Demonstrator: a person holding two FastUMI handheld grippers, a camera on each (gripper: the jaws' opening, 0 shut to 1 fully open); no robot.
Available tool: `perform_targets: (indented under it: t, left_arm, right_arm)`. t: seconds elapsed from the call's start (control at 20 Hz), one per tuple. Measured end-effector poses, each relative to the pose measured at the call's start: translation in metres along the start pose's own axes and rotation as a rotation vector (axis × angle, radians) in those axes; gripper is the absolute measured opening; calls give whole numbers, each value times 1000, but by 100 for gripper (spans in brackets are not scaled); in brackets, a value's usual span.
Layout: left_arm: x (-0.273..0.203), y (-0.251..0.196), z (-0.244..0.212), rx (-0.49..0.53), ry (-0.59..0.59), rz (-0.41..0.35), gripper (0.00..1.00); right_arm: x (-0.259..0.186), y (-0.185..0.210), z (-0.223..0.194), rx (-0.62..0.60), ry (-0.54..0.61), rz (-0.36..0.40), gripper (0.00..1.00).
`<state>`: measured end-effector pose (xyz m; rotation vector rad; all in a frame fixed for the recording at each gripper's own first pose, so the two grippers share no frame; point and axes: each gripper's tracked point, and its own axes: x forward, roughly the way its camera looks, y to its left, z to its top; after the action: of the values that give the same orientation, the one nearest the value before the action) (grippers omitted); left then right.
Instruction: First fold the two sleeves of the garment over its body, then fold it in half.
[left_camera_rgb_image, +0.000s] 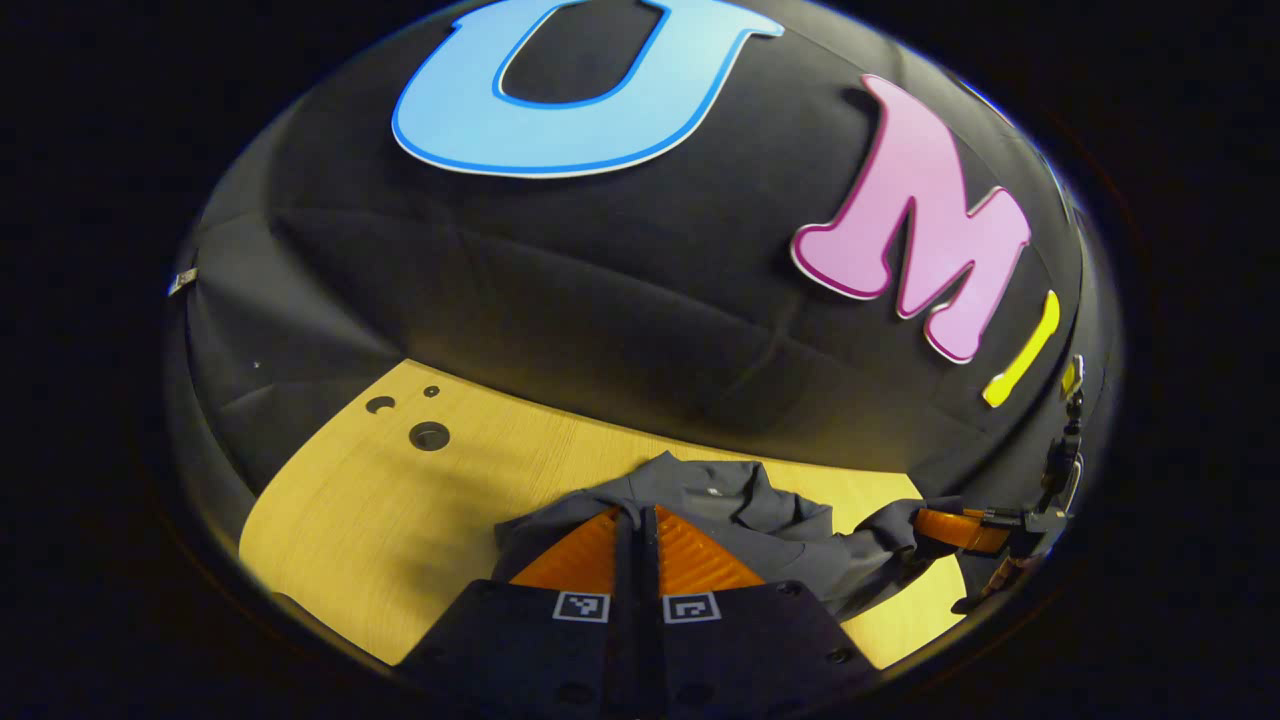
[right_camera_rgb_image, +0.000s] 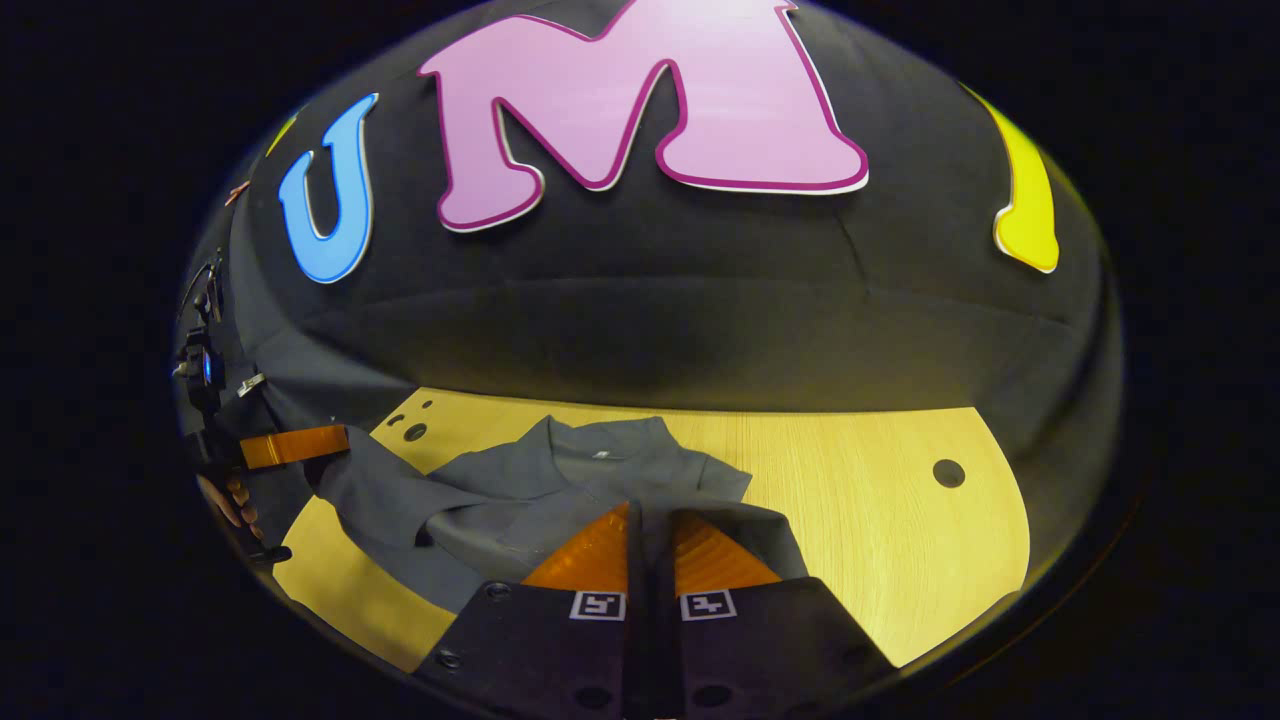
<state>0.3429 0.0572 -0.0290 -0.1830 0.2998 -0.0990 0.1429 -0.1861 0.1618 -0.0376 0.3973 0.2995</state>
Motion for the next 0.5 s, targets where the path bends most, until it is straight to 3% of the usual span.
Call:
perform_targets:
  t: [0.15, 0.3, 0.5]
  left_arm:
    - [35, 6, 1, 60, -2, -6, 5]
    - [67, 13, -1, 133, -3, 36, 5]
    - [92, 13, -15, 129, 10, 51, 5]
  right_arm:
    - [32, -9, 7, 12, -4, -4, 5]
    - [60, -12, 2, 15, 14, 10, 5]
    - [90, -22, -17, 12, 45, -17, 5]
